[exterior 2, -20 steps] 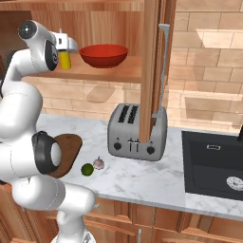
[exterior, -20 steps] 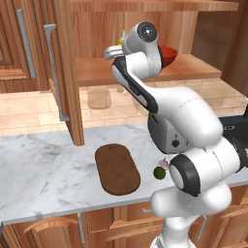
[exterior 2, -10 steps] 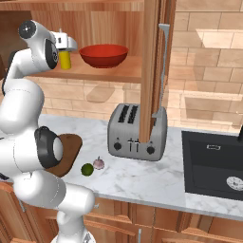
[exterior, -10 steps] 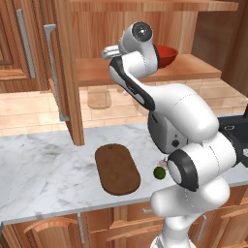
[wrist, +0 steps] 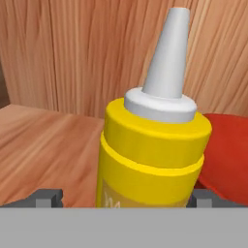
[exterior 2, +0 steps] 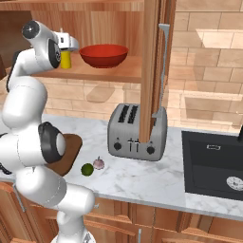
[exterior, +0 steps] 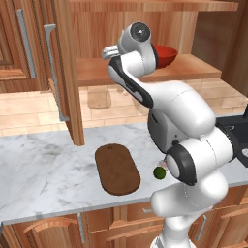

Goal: Open the cabinet. Place the bowl and condiment on the counter. Then place the lime and garlic on the cutting board.

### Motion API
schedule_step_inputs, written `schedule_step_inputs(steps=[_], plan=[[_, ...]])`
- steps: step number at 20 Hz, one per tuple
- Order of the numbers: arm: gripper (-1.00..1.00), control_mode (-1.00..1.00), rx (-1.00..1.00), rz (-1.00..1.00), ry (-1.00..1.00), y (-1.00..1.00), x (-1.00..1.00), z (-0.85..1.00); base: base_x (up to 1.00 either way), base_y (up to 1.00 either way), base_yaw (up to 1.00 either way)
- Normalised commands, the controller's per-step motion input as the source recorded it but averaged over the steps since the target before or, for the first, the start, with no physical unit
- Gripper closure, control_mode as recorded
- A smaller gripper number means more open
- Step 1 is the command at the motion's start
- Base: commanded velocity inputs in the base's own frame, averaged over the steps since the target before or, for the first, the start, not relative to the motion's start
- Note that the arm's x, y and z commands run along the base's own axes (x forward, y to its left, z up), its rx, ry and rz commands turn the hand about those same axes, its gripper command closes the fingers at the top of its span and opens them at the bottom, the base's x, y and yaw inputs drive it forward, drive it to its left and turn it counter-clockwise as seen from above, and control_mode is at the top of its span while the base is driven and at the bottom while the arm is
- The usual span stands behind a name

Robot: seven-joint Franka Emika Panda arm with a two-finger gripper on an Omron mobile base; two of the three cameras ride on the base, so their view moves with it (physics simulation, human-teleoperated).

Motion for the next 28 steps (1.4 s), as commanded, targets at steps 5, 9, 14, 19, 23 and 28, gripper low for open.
schedule_step_inputs(steps=[5,9,14,19,23,28], plan=[[1.00,-1.00,-0.02,0.00,0.00,0.00,0.07,0.00,0.00,0.00,0.00],[1.00,-1.00,-0.02,0.00,-0.01,0.00,0.02,0.00,0.00,0.00,0.00],[1.00,-1.00,0.00,-0.03,-0.01,0.00,-0.02,0.00,0.00,0.00,0.00],[1.00,-1.00,0.01,-0.01,-0.07,-0.09,-0.57,0.00,0.00,0.00,0.00],[1.00,-1.00,0.05,0.00,-0.13,-0.11,-0.70,0.05,0.00,0.00,0.00],[1.00,-1.00,0.06,0.00,-0.12,-0.07,-0.69,0.14,0.00,0.00,0.00]])
